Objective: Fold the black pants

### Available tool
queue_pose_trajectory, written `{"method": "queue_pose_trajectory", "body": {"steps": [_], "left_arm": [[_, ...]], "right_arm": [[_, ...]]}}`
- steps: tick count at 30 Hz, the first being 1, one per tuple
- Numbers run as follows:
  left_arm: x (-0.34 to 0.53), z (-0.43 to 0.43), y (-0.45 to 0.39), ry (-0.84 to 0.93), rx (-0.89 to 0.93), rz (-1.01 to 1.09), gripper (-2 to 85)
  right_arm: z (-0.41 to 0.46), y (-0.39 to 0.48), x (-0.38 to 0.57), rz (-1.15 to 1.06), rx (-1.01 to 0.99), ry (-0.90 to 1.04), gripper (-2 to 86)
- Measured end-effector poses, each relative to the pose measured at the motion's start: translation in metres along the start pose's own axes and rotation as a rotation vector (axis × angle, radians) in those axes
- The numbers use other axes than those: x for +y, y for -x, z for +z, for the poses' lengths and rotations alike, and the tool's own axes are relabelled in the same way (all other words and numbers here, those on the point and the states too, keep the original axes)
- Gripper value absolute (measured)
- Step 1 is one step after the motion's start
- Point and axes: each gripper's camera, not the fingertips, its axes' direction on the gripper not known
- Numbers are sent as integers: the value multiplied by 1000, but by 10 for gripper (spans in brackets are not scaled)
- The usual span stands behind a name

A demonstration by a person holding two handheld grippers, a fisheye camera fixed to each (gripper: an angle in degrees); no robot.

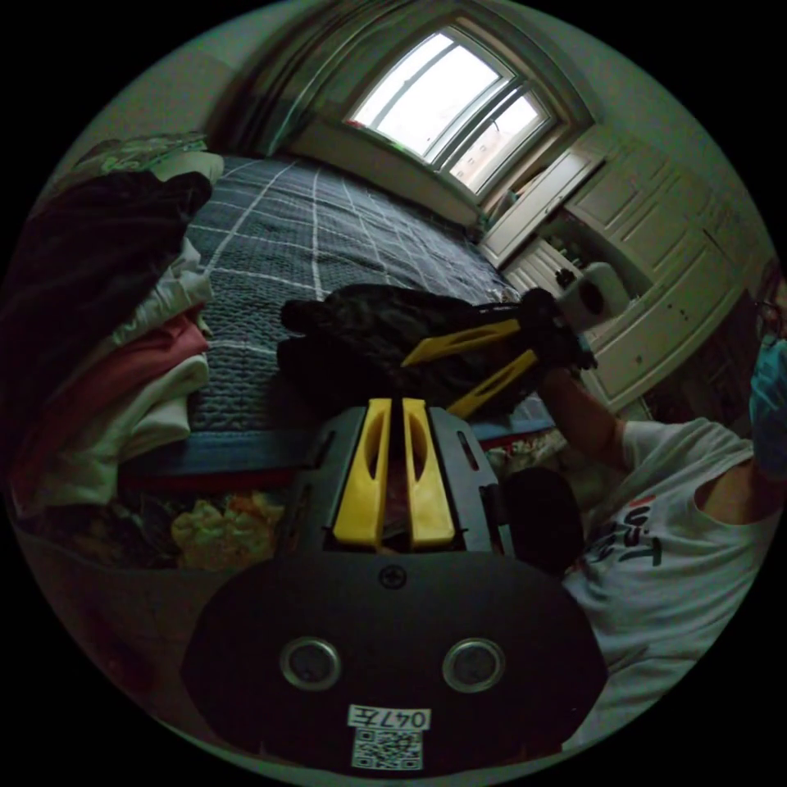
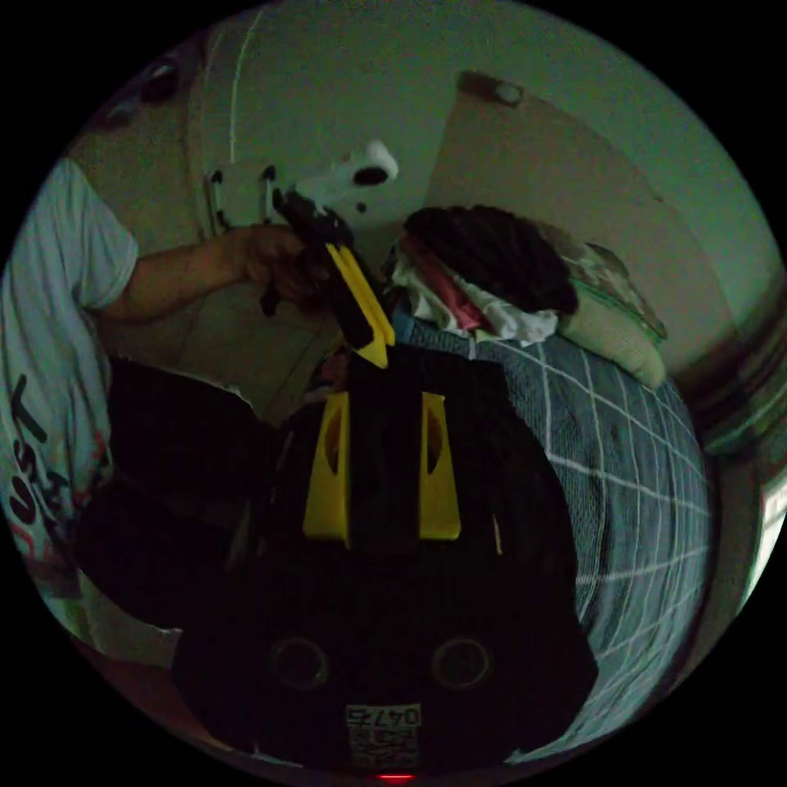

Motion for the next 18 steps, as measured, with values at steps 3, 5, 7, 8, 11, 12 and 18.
{"method": "queue_pose_trajectory", "body": {"steps": [3,5,7,8,11,12,18], "left_arm": [[0,-4,-7,42,-97,51,4],[4,-10,-16,60,-155,98,6],[8,-19,-22,47,-151,118,10],[12,-25,-22,36,-131,99,14],[26,-23,-11,70,-126,12,25],[29,-22,-8,83,-138,-8,26],[39,-67,9,-125,-207,-113,7]], "right_arm": [[31,-5,-27,-59,-39,49,46],[39,0,-40,-111,-29,62,23],[35,8,-55,-137,-21,65,11],[33,10,-58,-146,-16,64,10],[44,17,-70,-161,-22,83,9],[58,17,-72,-169,-47,105,10],[68,4,-75,-138,-37,19,50]]}}
